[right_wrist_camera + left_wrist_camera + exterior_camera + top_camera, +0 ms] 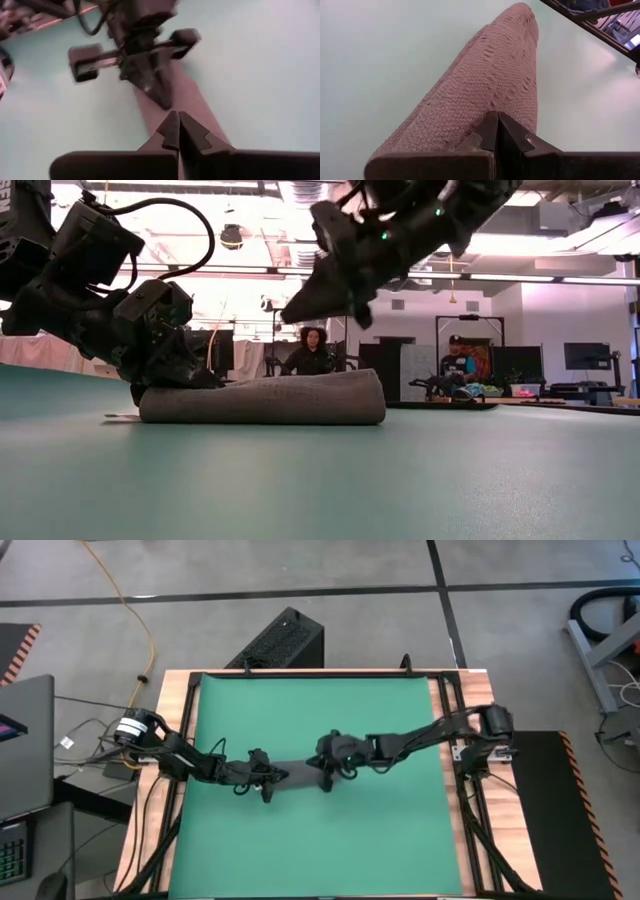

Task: Roll towel
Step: Roll the gray towel

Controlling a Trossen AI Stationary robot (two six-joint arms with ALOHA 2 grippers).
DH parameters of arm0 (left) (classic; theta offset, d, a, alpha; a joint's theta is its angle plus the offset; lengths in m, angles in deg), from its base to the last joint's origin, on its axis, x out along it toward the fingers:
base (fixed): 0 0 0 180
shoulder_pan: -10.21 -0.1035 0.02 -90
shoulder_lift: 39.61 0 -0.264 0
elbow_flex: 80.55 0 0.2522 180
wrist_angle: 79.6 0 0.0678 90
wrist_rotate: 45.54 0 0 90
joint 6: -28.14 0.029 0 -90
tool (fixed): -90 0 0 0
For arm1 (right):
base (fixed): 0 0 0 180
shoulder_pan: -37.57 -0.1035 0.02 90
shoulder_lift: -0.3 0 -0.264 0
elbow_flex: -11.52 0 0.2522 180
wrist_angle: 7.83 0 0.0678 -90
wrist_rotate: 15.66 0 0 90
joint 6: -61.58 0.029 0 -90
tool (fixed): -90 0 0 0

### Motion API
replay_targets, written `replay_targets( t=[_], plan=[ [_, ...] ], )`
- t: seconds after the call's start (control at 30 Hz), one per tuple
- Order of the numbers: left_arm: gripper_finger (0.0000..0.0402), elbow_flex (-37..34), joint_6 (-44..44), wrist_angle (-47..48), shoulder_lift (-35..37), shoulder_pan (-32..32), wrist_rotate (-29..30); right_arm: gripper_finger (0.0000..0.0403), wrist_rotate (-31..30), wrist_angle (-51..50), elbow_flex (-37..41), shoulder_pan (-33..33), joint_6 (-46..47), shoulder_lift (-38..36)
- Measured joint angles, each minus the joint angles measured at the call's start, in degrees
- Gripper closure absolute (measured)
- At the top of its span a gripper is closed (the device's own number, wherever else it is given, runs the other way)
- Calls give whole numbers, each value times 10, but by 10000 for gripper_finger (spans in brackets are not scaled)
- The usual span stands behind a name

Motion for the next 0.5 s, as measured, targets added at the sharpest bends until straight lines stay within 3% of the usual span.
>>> replay_targets(
  t=[0.3,0.5],
  plan=[
    [401,0,-3,0,0,0,0,385,22,87,5,-1,-18,92],
    [401,0,-2,-2,0,0,0,387,-2,272,96,11,22,115]
  ],
)
